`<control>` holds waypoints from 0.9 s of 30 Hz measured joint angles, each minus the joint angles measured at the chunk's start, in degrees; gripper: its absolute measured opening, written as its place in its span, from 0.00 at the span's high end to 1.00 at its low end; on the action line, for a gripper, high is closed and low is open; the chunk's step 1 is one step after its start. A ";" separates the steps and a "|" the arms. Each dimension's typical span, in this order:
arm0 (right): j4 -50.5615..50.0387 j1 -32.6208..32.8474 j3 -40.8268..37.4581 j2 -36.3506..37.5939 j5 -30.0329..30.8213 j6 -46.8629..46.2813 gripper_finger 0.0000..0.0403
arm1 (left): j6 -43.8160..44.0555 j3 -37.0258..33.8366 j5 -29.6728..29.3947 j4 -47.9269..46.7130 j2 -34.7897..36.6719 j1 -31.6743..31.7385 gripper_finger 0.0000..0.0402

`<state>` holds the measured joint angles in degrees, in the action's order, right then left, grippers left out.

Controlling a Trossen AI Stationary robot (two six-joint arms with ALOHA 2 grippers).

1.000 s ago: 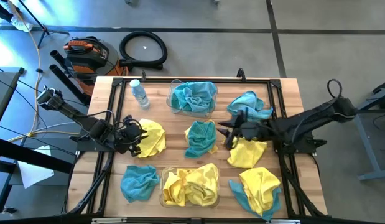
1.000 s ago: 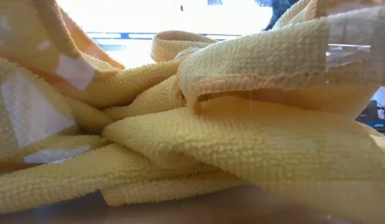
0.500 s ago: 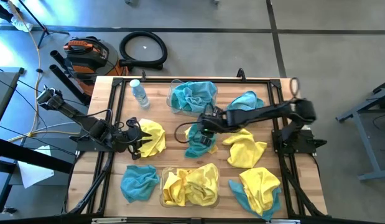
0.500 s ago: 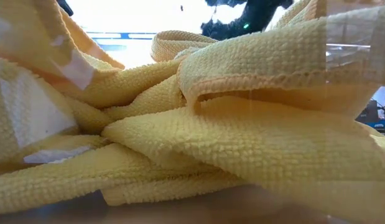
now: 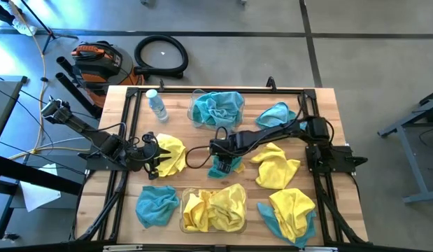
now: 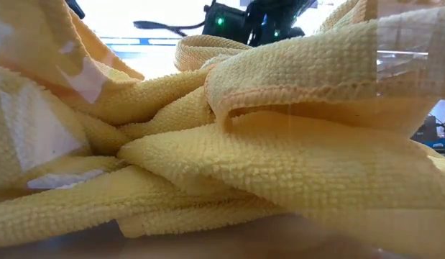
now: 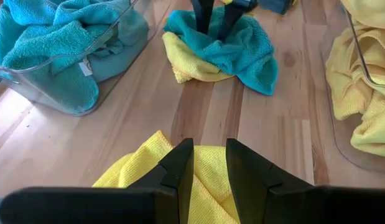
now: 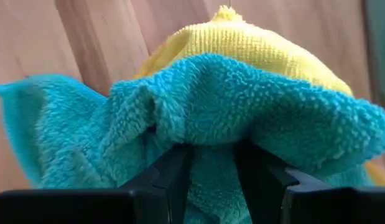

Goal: Sort microfiber towel by color & place in baskets
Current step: Put the blue towel into the top transparent bin

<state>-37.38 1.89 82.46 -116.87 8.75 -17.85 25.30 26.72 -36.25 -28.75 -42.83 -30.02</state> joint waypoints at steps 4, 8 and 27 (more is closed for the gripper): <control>0.60 0.00 0.15 -1.75 0.10 0.16 0.69 | 0.00 0.00 0.00 0.00 0.00 0.00 0.80; 0.97 0.07 0.23 -2.06 0.23 2.28 0.77 | 0.07 0.00 0.00 0.01 0.00 0.00 0.80; 0.11 0.21 -0.12 19.97 11.72 4.21 0.99 | 0.04 0.00 -0.26 0.42 -0.02 0.00 0.80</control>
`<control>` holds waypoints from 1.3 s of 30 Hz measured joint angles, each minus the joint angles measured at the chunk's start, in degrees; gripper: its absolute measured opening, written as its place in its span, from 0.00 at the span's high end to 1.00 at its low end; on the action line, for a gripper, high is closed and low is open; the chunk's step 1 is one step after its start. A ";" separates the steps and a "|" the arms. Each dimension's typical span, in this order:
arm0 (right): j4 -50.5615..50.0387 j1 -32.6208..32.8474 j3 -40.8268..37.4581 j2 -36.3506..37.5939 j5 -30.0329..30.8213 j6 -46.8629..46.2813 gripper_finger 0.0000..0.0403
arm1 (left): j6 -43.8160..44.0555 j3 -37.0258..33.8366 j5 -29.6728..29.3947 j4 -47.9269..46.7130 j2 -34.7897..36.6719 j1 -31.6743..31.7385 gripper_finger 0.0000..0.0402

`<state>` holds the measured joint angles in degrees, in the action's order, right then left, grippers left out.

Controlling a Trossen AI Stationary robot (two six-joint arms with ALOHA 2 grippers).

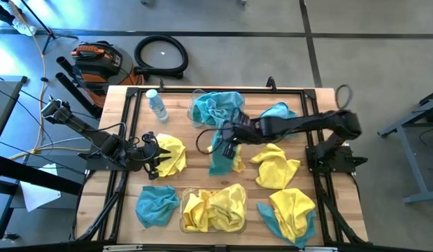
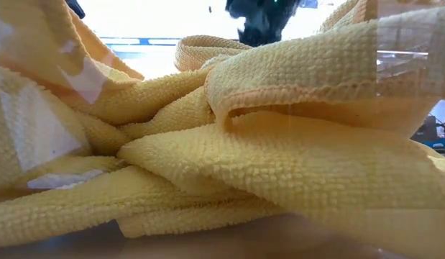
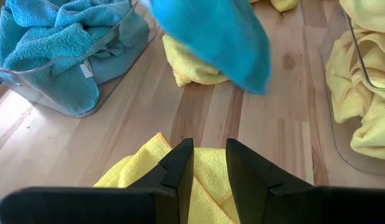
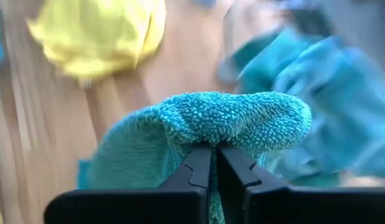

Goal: Sort microfiber towel by color & place in baskets
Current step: Put the blue towel into the top transparent bin

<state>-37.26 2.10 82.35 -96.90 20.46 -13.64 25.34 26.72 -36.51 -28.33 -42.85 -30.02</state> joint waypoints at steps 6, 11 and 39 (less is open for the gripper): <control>10.54 -2.87 0.00 6.83 2.56 4.56 0.99 | -0.02 -0.02 -0.04 -0.06 0.02 0.00 0.80; 22.67 -7.92 0.09 8.56 0.86 8.31 0.99 | -0.02 -0.02 -0.14 -0.03 0.02 -0.01 0.80; 29.51 -21.65 4.16 -11.38 -10.57 4.64 1.00 | -0.09 -0.02 -0.17 -0.05 0.00 0.00 0.80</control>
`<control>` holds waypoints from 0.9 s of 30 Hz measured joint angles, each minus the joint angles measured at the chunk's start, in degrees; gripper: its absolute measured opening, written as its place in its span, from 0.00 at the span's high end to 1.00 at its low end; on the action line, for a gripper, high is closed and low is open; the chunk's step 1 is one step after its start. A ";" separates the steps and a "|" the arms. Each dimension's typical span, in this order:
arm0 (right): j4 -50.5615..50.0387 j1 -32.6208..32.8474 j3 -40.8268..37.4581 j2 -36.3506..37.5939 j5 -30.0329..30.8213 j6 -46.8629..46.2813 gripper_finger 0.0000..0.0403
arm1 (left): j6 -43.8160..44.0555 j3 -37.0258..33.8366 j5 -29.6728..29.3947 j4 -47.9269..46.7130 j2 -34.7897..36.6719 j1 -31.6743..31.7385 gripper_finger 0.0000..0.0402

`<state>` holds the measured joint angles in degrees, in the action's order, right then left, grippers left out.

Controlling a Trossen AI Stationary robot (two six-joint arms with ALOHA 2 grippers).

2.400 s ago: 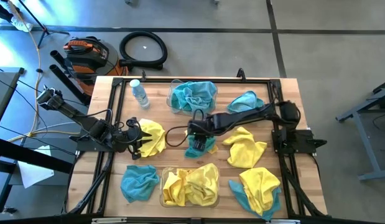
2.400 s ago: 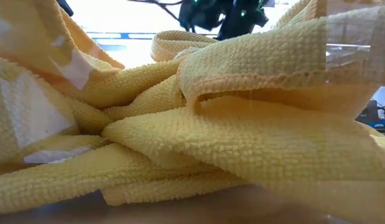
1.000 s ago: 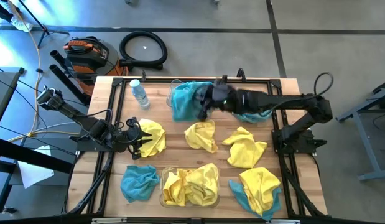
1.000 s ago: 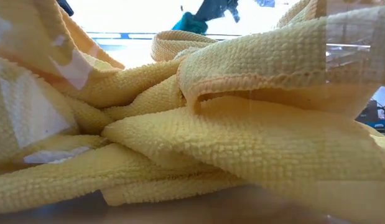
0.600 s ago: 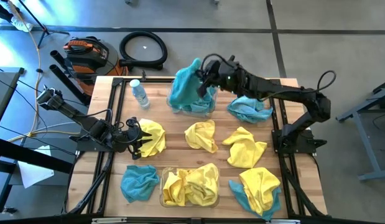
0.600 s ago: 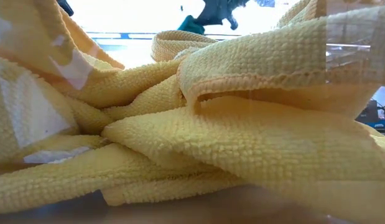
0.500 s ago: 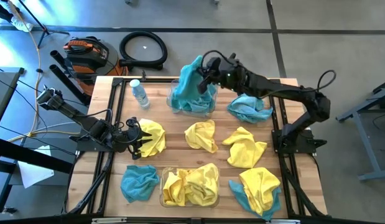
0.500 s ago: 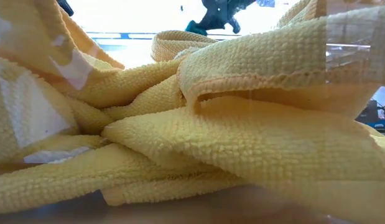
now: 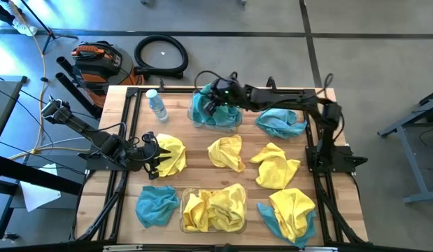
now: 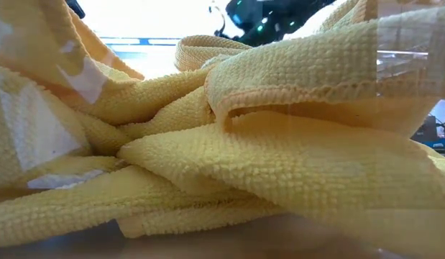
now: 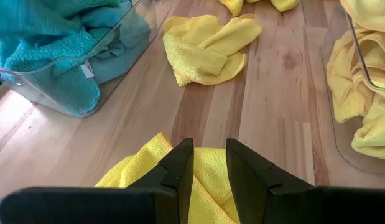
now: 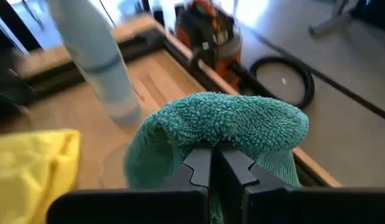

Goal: Sort microfiber towel by color & place in baskets
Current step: Put the blue towel into the top transparent bin

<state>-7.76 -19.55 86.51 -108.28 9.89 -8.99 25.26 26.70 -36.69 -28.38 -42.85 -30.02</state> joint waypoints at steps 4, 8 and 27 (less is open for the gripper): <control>-9.09 -0.09 9.09 -7.05 -1.31 0.02 1.00 | 0.01 0.00 0.00 0.03 0.02 0.00 0.80; -22.48 -0.38 21.81 -14.87 -2.33 0.18 1.00 | 0.02 0.00 0.00 0.00 0.00 0.00 0.80; -38.34 -1.46 41.30 -35.88 -6.46 0.48 0.99 | 0.02 0.00 0.02 -0.02 0.01 0.00 0.80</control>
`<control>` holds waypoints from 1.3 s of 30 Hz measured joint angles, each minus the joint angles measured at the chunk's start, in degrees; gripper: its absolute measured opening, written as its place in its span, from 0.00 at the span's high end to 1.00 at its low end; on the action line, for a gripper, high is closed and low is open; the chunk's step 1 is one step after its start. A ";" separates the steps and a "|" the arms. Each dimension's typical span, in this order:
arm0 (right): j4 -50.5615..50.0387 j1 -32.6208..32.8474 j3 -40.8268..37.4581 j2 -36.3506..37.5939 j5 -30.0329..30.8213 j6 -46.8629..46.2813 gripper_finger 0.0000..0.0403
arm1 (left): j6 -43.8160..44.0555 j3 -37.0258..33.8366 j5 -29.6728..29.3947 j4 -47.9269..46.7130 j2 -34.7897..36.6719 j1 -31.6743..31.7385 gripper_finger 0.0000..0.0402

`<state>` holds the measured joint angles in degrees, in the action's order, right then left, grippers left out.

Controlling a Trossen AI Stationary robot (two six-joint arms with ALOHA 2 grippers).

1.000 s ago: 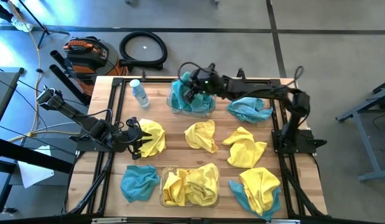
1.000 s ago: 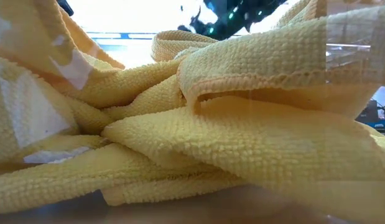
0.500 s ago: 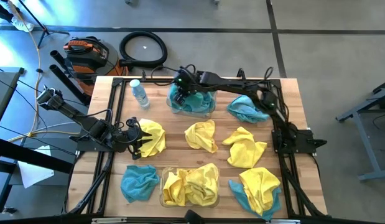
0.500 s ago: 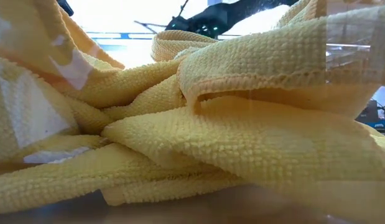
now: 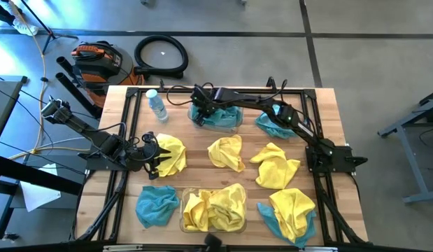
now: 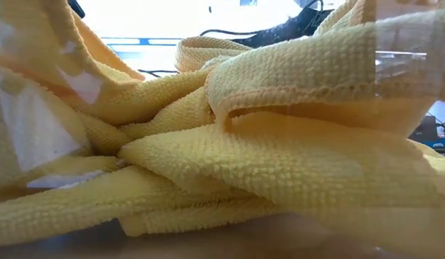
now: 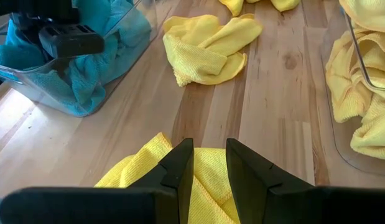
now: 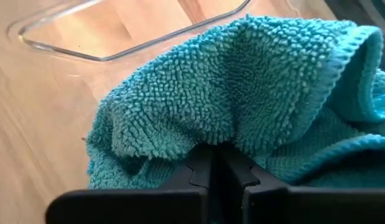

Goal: Sort microfiber towel by color & place in baskets
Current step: Put the blue towel into the top transparent bin, then put the yellow towel into the bottom transparent bin

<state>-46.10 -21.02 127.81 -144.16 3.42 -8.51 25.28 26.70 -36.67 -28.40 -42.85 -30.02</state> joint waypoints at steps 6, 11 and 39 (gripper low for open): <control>1.32 0.25 -0.15 0.79 -0.46 -0.01 0.93 | 0.00 0.00 0.00 -0.02 -0.01 0.00 0.80; -2.42 0.26 2.44 1.44 -0.53 -0.07 0.81 | 0.00 0.00 0.00 -0.07 -0.01 0.00 0.80; -10.61 5.61 4.42 11.67 5.47 1.76 0.71 | -1.40 0.00 0.21 0.04 -0.01 0.00 0.80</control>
<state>-56.71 -15.40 132.22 -132.49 8.90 -6.75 23.87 26.70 -36.46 -28.36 -42.85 -30.02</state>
